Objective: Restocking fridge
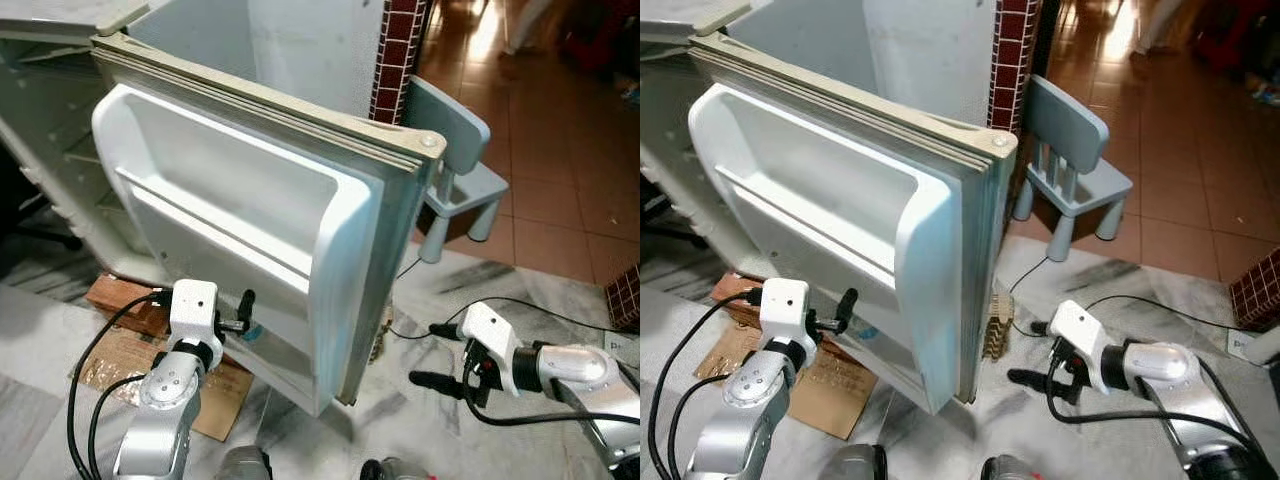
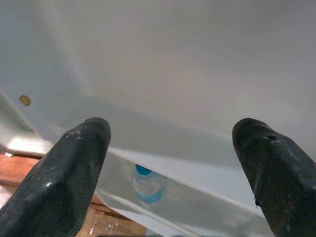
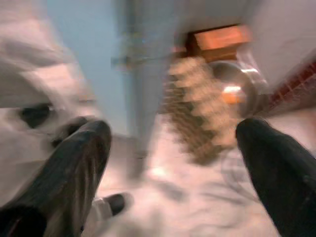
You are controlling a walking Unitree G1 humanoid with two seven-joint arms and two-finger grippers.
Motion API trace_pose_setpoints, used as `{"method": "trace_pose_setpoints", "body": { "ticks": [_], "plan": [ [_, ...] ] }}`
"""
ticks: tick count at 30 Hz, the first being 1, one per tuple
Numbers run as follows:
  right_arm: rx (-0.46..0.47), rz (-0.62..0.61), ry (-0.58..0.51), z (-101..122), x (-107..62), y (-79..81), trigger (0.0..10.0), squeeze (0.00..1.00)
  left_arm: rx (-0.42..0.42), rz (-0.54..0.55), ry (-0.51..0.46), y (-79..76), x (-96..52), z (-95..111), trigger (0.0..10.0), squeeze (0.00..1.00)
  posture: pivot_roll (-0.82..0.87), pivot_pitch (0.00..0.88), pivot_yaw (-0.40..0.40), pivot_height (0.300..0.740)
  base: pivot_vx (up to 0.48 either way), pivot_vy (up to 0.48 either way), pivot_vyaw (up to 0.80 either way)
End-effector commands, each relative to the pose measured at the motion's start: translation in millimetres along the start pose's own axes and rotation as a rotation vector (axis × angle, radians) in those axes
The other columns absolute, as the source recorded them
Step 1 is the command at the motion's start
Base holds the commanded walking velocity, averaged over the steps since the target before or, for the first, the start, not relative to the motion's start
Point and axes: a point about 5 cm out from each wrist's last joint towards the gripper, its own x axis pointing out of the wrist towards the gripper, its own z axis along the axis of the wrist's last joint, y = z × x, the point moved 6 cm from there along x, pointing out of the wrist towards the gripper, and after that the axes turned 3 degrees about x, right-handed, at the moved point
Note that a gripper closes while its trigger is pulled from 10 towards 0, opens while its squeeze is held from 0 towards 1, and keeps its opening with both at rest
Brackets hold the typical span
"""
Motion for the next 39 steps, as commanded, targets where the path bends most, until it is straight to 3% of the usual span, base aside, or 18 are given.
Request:
{"method": "trace_pose_setpoints", "body": {
  "ticks": [1, 4, 7, 11, 12, 13, 15, 16, 18, 19, 24, 29, 34, 39],
  "plan": [
    [-0.049, -0.191, -0.04, 14.2, 7.1, -27.5, 10.0, 0.0, 0.01, 0.005, 0.012, 2.3, -1.6, -4.4, 10.0, 0.0, 0.06, 0.058, 0.049, 0.74, 0.0, 0.0, 0.0],
    [-0.026, -0.424, -0.207, 49.0, 11.3, -57.8, 10.0, 0.0, 0.014, 0.001, 0.008, 1.4, -2.7, -4.4, 10.0, 0.0, 0.07, 0.059, 0.049, 0.74, 0.0, 0.0, 0.0],
    [0.117, -0.575, -0.467, 94.0, 11.6, -71.7, 10.0, 0.0, 0.023, -0.004, 0.011, 0.5, -3.4, -5.2, 10.0, 0.0, 0.07, 0.06, 0.05, 0.74, 0.0, 0.0, 0.0],
    [0.249, -0.541, -0.647, 127.7, 23.5, -60.5, 10.0, 0.0, 0.027, -0.006, 0.013, 0.4, -4.8, -5.7, 10.0, 0.0, 0.08, 0.063, 0.05, 0.74, 0.0, 0.0, 0.0],
    [0.345, -0.474, -0.695, 137.1, 33.7, -51.0, 10.0, 0.0, 0.028, -0.008, 0.014, 0.1, -5.6, -6.3, 10.0, 0.0, 0.08, 0.064, 0.049, 0.74, 0.0, 0.0, 0.0],
    [0.345, -0.474, -0.695, 137.1, 33.7, -51.0, 10.0, 0.0, 0.028, -0.008, 0.014, 0.1, -5.6, -6.3, 10.0, 0.0, 0.08, 0.064, 0.049, 0.74, 0.0, 0.0, 0.0],
    [0.455, -0.308, -0.749, 149.9, 46.9, -29.6, 10.0, 0.0, 0.027, -0.009, 0.015, -0.5, -5.9, -6.7, 10.0, 0.0, 0.08, 0.064, 0.049, 0.74, 0.0, 0.0, 0.0],
    [0.455, -0.308, -0.749, 149.9, 46.9, -29.6, 10.0, 0.0, 0.027, -0.009, 0.015, -0.5, -5.9, -6.7, 10.0, 0.0, 0.08, 0.064, 0.049, 0.74, 0.0, 0.0, 0.0],
    [0.453, -0.138, -0.758, 155.3, 48.9, -5.1, 10.0, 0.0, 0.026, -0.011, 0.015, -1.3, -6.3, -7.0, 10.0, 0.0, 0.08, 0.067, 0.045, 0.74, 0.0, 0.0, 0.0],
    [0.438, -0.128, -0.75, 154.1, 49.1, -2.8, 10.0, 0.0, 0.025, -0.011, 0.015, -1.4, -6.3, -7.1, 10.0, 0.0, 0.08, 0.067, 0.045, 0.74, 0.0, 0.0, 0.0],
    [0.388, -0.198, -0.705, 143.4, 50.1, -12.5, 10.0, 0.0, 0.022, -0.006, 0.022, -1.8, -5.9, -9.1, 10.0, 0.0, 0.08, 0.068, 0.045, 0.74, 0.0, 0.0, 0.0],
    [0.402, -0.233, -0.705, 146.2, 47.7, -21.9, 10.0, 0.0, 0.026, 0.003, 0.019, -0.7, -5.6, -8.6, 10.0, 0.0, 0.08, 0.067, 0.045, 0.74, 0.0, 0.0, 0.0],
    [0.388, -0.164, -0.694, 146.9, 52.6, -7.9, 10.0, 0.0, 0.056, 0.006, 0.022, 0.4, -5.6, -8.6, 10.0, 0.0, 0.09, 0.068, 0.047, 0.74, -0.1, 0.191, 0.0],
    [0.377, -0.17, -0.686, 146.0, 54.6, -7.1, 10.0, 0.0, 0.06, 0.009, 0.022, 0.9, -5.4, -9.0, 10.0, 0.0, 0.09, 0.068, 0.049, 0.74, -0.263, 0.404, 0.0]
  ]
}}
